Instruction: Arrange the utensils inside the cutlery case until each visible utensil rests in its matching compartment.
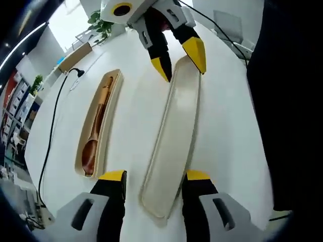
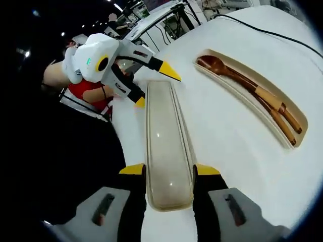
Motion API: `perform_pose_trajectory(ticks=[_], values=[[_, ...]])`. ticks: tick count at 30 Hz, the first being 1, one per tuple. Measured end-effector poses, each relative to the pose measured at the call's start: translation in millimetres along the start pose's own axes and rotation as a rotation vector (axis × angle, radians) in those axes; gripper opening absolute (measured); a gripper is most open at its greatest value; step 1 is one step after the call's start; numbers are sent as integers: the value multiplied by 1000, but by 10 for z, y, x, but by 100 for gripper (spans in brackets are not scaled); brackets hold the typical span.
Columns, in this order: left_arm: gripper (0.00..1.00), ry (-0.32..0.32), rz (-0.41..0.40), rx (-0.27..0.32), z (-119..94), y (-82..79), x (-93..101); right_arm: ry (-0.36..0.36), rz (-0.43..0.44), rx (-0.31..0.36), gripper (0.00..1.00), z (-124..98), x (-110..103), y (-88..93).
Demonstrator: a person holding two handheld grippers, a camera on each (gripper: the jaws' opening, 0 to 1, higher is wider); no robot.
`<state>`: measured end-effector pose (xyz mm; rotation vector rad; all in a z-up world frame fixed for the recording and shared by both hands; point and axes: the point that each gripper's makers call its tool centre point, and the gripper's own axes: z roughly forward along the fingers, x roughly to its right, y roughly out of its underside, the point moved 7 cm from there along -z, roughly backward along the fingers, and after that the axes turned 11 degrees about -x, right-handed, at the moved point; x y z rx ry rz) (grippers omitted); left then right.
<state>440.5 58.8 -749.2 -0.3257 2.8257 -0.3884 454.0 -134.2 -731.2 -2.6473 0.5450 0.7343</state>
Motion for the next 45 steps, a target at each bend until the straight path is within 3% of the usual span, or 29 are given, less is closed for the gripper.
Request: perform_pose_trajectory(ticks=[7,12,15,18,22,29,35,36,37,38,39,40,41,42,45], values=[[39,6,47,3,0,-3,15,-21,22,10,33,-3,21,45],[34,-5,93,0,-10,8,56,-193,205,84,34,-26,13,72],[35,-30,115,2,-10,2,33,-256,301,126,34,-37,55,89],[35,-35,119,0,-17,3,45,-272,309,140,34,-47,71,109],[22,-46,156,-22,4,8,56,-278,295,121,34,-27,48,117],[7,-57,192,-40,8,-6,81,-296,287,106,34,12,19,138],[4,-53,224,-45,-11,6,127,-324,325,131,34,-12,44,152],[4,-46,236,-46,-17,11,144,-327,326,144,13,-27,46,144],[3,-51,225,-24,-32,-17,146,-335,261,111,3,-57,67,171],[3,-6,227,-33,-23,-11,215,-327,294,162,4,-37,98,119],[3,-31,230,-35,-32,-10,213,-325,353,169,0,-44,98,123],[3,-33,220,-35,-42,-11,207,-324,314,196,0,-42,80,103],[3,-28,216,-32,-54,-10,211,-268,243,211,0,-72,100,94],[3,-30,225,-33,-66,-6,221,-269,237,155,0,-68,85,137],[3,-21,219,-35,-77,5,233,-234,229,192,0,-76,105,96]])
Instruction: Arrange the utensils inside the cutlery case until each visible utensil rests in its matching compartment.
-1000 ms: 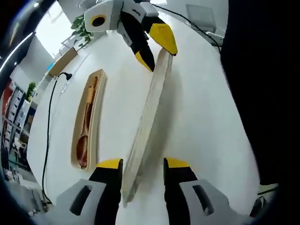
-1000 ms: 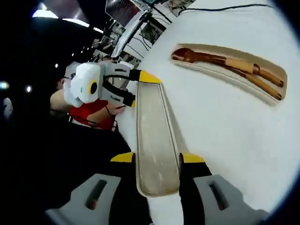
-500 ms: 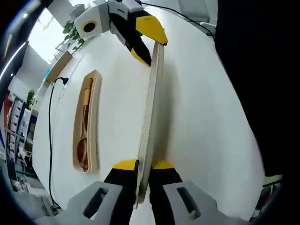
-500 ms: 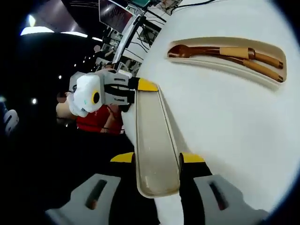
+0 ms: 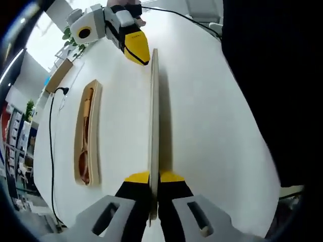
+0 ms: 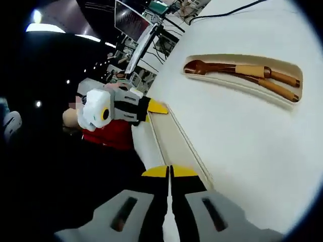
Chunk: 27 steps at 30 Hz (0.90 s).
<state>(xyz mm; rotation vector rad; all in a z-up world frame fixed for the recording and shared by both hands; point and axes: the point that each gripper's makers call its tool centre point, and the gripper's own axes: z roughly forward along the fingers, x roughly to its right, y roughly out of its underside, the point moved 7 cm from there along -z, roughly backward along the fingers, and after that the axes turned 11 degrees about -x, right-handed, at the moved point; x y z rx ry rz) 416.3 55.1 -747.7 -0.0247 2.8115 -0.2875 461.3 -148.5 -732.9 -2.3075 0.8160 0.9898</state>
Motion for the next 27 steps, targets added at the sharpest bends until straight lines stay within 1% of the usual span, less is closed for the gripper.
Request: perform_pose_trajectory(ticks=[2,4,5,7,9,11,12,15,18,20,21,22,23,24,27], values=[[3,4,-1,0,-12,4,13,-8,1,44,0,-34,-5,-32],[3,16,-12,0,-8,22,24,18,10,84,4,-81,15,-71],[3,20,-18,0,-12,28,30,41,-13,110,7,-114,16,-83],[3,28,-29,0,-13,42,43,60,-67,141,10,-161,-30,-113],[3,41,-49,4,-24,55,64,61,-74,162,15,-189,-77,-136],[3,52,-61,5,-18,71,80,91,-115,192,17,-245,-120,-141],[3,57,-65,6,-19,77,83,106,-132,197,17,-264,-145,-132],[3,99,-130,19,-13,85,91,137,-177,220,20,-303,-194,-116],[3,125,-153,22,-22,85,110,163,-202,225,27,-316,-241,-95],[3,144,-171,31,-37,77,125,214,-246,214,31,-327,-235,-78],[3,172,-206,43,-62,56,152,239,-277,208,32,-330,-249,-57],[3,221,-266,49,-85,41,177,257,-295,202,32,-327,-257,-53],[3,238,-308,55,-100,25,180,276,-312,198,33,-321,-261,-56],[3,237,-330,68,-118,8,158,304,-333,194,34,-328,-271,-29],[3,258,-355,69,-148,5,157,334,-358,189,37,-314,-289,0]])
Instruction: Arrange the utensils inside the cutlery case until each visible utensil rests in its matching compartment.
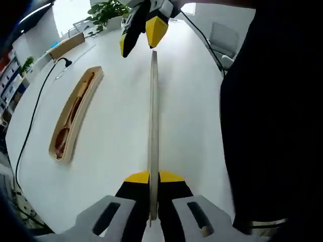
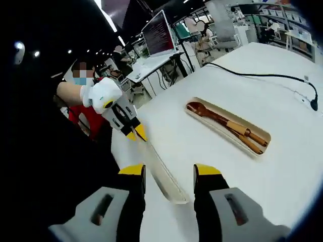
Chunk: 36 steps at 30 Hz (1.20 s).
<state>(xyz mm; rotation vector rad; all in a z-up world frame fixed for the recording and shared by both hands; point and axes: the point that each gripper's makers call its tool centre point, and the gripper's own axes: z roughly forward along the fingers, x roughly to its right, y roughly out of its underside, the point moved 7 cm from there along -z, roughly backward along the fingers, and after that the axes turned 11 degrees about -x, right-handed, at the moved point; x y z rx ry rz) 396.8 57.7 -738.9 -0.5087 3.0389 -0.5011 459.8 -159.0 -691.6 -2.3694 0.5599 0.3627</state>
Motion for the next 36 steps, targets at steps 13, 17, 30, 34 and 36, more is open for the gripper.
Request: perform_pose_trajectory(ticks=[13,17,30,34,36], values=[[3,187,-225,22,-12,-15,94,443,-482,-145,52,100,-107,-43],[3,264,-351,60,-38,-40,89,530,-652,-208,55,176,-184,-62],[3,548,-639,238,-211,-272,107,626,-787,-234,70,256,-195,-99],[3,623,-669,286,-279,-361,122,680,-910,-262,72,248,-222,-177],[3,648,-682,290,-286,-386,132,706,-985,-267,72,244,-266,-238]])
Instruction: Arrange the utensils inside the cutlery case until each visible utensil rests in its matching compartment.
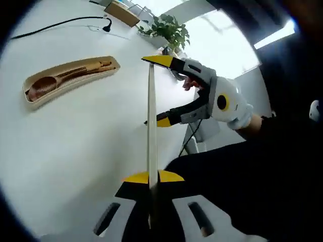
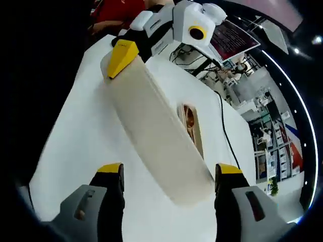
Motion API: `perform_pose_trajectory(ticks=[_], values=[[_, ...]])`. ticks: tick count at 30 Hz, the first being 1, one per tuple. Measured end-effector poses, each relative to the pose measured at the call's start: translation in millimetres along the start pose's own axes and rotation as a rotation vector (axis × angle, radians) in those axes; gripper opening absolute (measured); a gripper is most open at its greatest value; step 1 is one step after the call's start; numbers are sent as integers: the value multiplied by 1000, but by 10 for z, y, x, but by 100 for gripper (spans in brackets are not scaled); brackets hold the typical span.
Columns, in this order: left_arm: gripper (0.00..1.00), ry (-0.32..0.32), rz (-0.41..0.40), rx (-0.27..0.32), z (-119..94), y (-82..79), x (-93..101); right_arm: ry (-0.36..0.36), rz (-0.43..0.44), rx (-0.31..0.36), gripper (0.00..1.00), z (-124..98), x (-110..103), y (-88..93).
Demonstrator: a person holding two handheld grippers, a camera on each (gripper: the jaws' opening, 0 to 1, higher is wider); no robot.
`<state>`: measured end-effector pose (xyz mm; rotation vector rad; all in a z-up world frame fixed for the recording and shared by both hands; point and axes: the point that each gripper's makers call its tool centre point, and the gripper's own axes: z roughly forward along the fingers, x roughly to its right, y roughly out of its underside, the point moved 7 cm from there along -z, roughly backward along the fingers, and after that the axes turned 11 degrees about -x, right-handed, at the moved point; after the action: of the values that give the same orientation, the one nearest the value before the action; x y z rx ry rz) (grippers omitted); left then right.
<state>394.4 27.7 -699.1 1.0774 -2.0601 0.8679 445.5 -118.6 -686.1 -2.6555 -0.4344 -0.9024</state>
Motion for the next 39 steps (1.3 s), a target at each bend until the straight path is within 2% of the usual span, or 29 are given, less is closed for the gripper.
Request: perform_pose_trajectory(ticks=[2,4,8,10,13,14,15,16,18,21,24,27,28,29,30,32,34,36,39], values=[[3,77,-33,-11,10,5,67,22,-84,13,72,-21,30,-58],[3,103,-60,1,7,-26,78,35,-141,20,72,-35,66,-88],[3,171,-91,2,-14,-74,128,-1,-153,42,71,-37,151,-100],[3,173,-90,-10,-9,-85,129,-49,-133,55,71,-31,192,-106],[3,154,-78,-24,2,-83,123,-67,-162,106,68,-85,286,-157],[3,153,-82,-24,1,-88,120,-87,-156,103,68,-89,303,-152],[3,156,-104,-38,-8,-77,127,-141,-117,101,68,-87,308,-143],[3,155,-103,-43,-4,-72,128,-161,-100,113,68,-147,236,-116],[3,161,-100,-47,-3,-56,135,-154,-140,115,70,-158,231,-112],[4,215,-130,-52,-33,-69,155,-147,-221,111,69,-146,213,-151],[3,253,-124,-51,-68,-95,187,-155,-245,109,68,-134,197,-170],[3,326,-166,-4,-100,-199,297,-158,-269,94,56,-154,228,-175],[3,319,-146,5,-124,-225,294,-174,-274,80,47,-178,226,-164],[3,321,-147,15,-139,-253,288,-173,-297,83,46,-168,236,-166],[3,317,-154,4,-154,-255,264,-182,-284,80,45,-196,250,-157],[3,310,-155,51,-187,-302,227,-188,-264,71,44,-215,278,-128],[4,279,-151,149,-228,-391,167,-213,-161,55,43,-211,293,-67],[5,275,-143,239,-294,-472,134,-242,-71,43,43,-186,318,-12],[7,234,-134,369,-412,-583,61,-248,-22,26,43,-162,347,37]])
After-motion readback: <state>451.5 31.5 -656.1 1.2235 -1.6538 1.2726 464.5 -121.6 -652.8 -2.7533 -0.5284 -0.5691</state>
